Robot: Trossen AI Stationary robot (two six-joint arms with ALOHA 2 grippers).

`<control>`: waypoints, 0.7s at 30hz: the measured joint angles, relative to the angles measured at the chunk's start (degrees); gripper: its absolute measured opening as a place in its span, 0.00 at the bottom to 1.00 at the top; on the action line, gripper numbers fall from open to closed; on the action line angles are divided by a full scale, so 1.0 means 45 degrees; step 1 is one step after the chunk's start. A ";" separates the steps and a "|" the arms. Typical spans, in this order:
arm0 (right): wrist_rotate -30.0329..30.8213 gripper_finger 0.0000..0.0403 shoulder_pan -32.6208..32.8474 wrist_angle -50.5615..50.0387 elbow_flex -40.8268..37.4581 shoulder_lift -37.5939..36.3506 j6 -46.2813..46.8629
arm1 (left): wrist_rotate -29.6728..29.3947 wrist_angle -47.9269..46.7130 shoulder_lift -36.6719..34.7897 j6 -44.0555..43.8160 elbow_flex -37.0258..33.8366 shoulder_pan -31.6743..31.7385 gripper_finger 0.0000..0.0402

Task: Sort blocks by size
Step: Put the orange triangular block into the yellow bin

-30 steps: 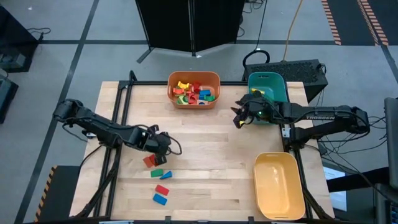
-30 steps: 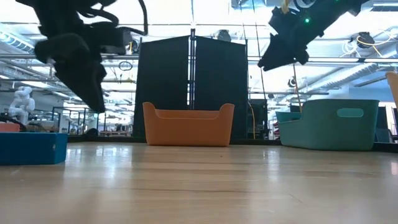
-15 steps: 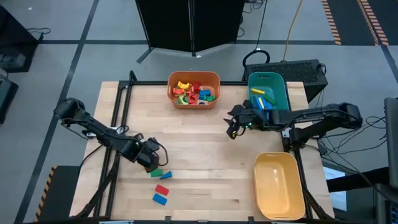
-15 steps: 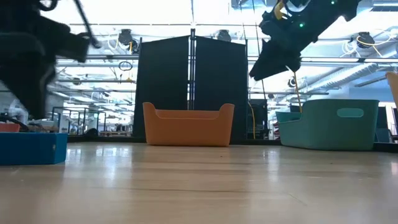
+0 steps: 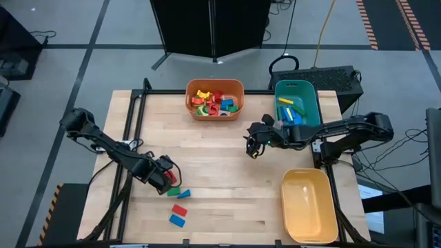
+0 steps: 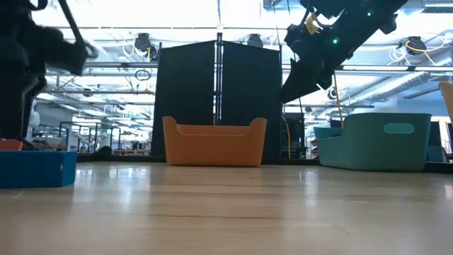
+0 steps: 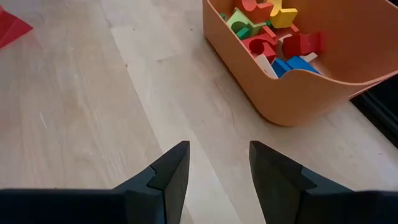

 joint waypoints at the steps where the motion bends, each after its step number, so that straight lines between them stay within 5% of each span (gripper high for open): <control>1: 0.0000 0.38 0.0000 -0.0004 0.0000 -0.0001 0.0000 | 0.0009 0.0020 0.0000 -0.0005 -0.0147 0.0011 0.38; 13: -0.0005 0.38 0.0000 0.0202 0.0000 -0.0005 0.0000 | 0.0746 0.1453 -0.0010 0.0070 -0.1560 0.0010 0.36; 21: -0.0005 0.38 0.0000 0.0575 0.0000 -0.0005 -0.0034 | 0.0834 0.1861 -0.0058 0.0291 -0.1501 0.0026 0.14</control>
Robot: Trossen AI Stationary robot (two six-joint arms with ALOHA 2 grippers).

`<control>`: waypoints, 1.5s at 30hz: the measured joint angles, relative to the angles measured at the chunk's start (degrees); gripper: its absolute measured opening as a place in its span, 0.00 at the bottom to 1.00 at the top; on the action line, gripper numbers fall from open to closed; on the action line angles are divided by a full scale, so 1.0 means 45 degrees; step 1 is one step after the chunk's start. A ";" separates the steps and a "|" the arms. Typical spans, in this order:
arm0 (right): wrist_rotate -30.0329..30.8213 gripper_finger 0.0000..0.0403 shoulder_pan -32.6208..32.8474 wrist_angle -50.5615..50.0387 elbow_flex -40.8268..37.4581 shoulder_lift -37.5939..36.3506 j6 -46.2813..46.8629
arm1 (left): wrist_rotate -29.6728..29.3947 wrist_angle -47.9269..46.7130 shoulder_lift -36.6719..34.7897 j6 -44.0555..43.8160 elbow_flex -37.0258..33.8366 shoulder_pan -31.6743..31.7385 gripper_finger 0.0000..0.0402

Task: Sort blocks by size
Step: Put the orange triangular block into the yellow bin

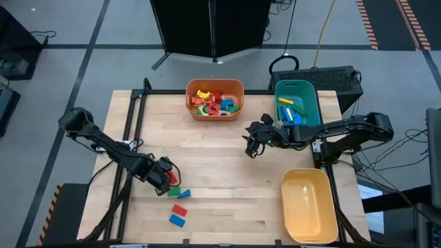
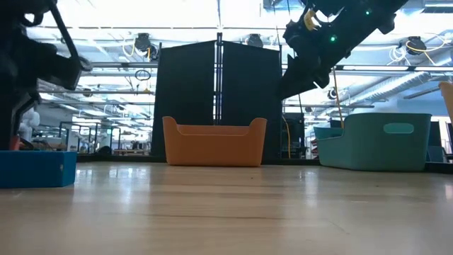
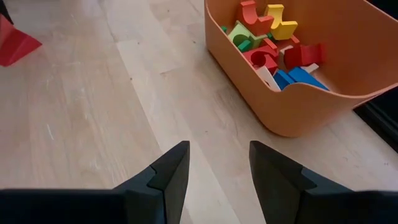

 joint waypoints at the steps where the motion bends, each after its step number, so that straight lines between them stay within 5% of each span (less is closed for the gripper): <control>1: 0.0000 0.38 0.0000 0.0000 0.0000 0.0000 0.0004 | 0.0004 0.0043 -0.0005 -0.0002 0.0009 -0.0002 0.11; 8: -0.1218 0.38 0.0043 0.0307 0.0000 0.0007 0.0413 | -0.0099 -0.0083 -0.0413 0.0009 0.0313 -0.0002 0.06; 13: -0.2299 0.38 0.0528 0.1259 0.0000 0.0483 -0.0598 | -0.1650 -0.0077 -0.1543 0.0077 0.0656 0.0002 0.03; 22: -0.2244 0.38 0.2005 0.5449 0.0005 0.1389 -0.4146 | -0.4603 0.1455 -0.3052 0.0743 0.0737 0.0297 0.02; 31: -0.2273 0.38 0.2348 0.6603 0.0015 0.2257 -0.5359 | -0.6031 0.3537 -0.3041 0.2411 0.0747 0.1126 0.02; 37: -0.1602 0.38 0.2322 0.6856 0.0010 0.2562 -0.4692 | -0.6865 0.5014 -0.3034 0.3294 0.0752 0.1693 0.02; 41: 0.0042 0.38 0.2577 0.7468 0.0015 0.2550 -0.6059 | -0.7052 0.6253 -0.2782 0.3720 0.0604 0.2127 0.02; 45: 0.0121 0.44 0.2773 0.7494 0.0015 0.2550 -0.6946 | -0.7049 0.7316 -0.2258 0.3810 0.0587 0.2634 0.02</control>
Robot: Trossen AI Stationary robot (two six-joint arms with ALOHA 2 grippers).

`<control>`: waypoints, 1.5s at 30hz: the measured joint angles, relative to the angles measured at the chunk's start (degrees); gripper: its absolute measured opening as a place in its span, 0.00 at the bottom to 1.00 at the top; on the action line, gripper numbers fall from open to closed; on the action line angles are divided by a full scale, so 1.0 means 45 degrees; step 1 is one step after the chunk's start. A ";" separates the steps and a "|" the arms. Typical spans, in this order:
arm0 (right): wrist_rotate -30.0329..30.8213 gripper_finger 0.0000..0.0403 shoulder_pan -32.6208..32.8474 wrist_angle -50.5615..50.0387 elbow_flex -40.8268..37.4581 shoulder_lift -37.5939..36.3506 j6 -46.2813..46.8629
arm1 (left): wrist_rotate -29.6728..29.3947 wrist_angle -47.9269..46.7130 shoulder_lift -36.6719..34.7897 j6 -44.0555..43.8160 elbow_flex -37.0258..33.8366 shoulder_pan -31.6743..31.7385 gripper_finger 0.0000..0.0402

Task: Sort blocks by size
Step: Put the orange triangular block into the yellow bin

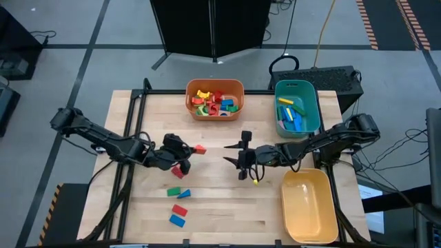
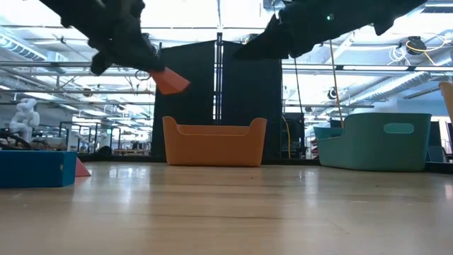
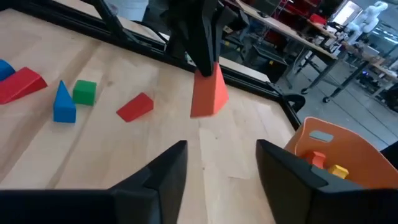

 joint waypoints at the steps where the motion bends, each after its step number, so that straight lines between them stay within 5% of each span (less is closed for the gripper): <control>1: -0.0008 0.46 -0.0004 -0.0004 0.0000 0.0000 -0.0019 | 0.0002 0.0253 0.0158 0.0012 -0.0011 0.0126 0.02; 10: 0.0016 0.79 -0.0019 -0.0175 0.0000 0.0000 -0.0160 | 0.1071 0.5290 0.1990 0.1257 -0.0015 0.1149 0.02; 16: 0.0371 0.83 0.0078 -0.0193 0.0000 0.0000 -0.0581 | 0.2048 0.7407 0.2975 0.1317 -0.0015 0.1807 0.02; 25: 0.2047 0.76 0.0056 -0.0578 0.0000 0.0000 -0.0634 | 0.3279 0.9603 0.3833 0.1188 -0.0015 0.2362 0.02; 38: 0.1889 0.44 0.0058 -0.0602 0.0000 0.0000 -0.0782 | 0.3705 1.0220 0.3962 0.0846 -0.0015 0.2488 0.02; 45: 0.1467 0.34 0.0054 -0.0733 -0.0005 -0.0005 -0.0840 | 0.4157 1.0205 0.3962 0.0513 -0.0015 0.2700 0.03</control>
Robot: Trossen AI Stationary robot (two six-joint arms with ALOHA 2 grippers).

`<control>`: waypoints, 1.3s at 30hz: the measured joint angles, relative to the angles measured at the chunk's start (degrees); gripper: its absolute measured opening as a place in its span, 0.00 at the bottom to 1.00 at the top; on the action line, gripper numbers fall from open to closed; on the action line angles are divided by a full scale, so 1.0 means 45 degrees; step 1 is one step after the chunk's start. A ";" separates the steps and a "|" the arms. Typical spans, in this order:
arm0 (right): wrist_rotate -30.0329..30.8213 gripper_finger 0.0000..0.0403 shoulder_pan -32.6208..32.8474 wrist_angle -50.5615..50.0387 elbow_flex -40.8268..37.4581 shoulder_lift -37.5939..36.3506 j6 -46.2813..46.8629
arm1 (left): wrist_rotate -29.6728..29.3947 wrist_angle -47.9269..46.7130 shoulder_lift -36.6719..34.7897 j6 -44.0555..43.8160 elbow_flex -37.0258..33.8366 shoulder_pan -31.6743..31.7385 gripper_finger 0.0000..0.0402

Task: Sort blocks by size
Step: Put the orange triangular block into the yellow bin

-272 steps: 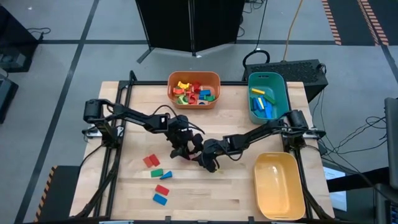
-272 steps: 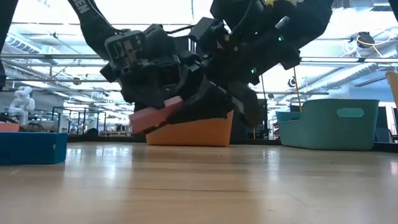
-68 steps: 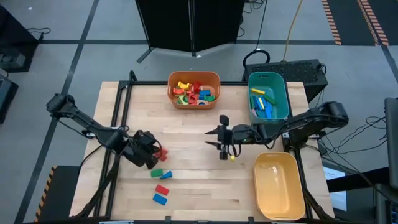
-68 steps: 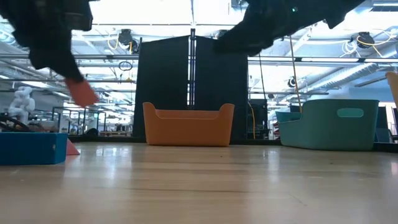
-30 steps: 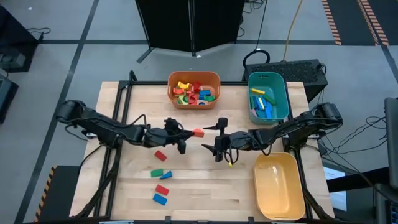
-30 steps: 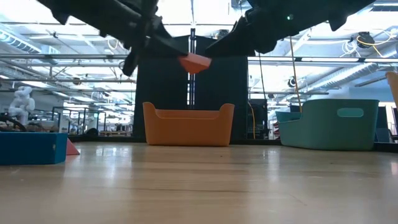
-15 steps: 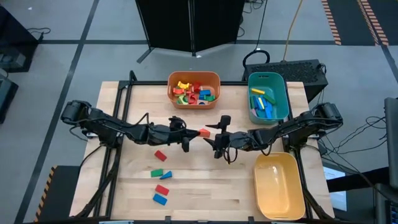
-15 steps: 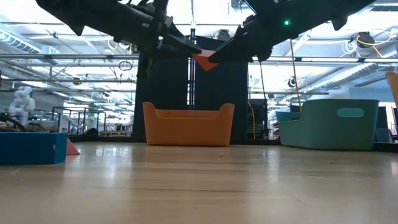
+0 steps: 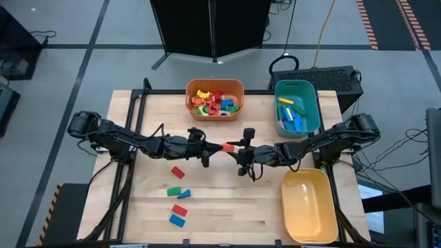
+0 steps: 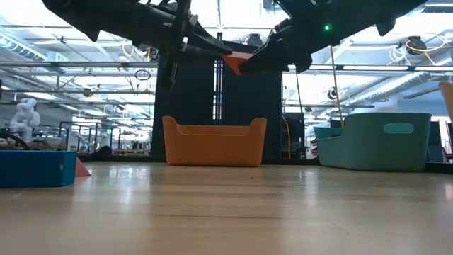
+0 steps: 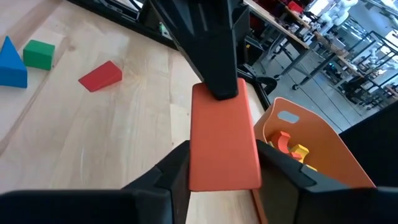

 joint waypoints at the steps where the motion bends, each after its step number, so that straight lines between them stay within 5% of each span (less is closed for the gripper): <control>1: -0.0004 0.33 0.0000 0.0000 0.0000 0.0000 0.0009 | 0.0015 -0.0014 0.0000 0.0044 0.0000 0.0013 0.03; 7: -0.0141 0.29 0.0015 -0.0239 -0.0005 -0.0039 0.0016 | 0.0485 -0.0094 -0.0005 0.1595 0.0000 0.0036 0.08; 18: -0.0263 0.30 0.0548 -0.3442 0.0010 -0.2071 0.1122 | 0.3077 -0.2377 -0.1755 0.3309 0.0005 0.0541 0.43; 25: -0.0318 0.30 0.1328 -0.7284 0.0005 -0.4271 0.3087 | 0.3269 -0.5678 -0.3230 0.4265 0.0005 0.0098 0.45; 39: -0.4336 0.31 0.3352 -1.3660 0.0005 -0.7227 0.9861 | 0.3135 -0.9409 -0.3488 0.4374 0.0000 -0.0892 0.45</control>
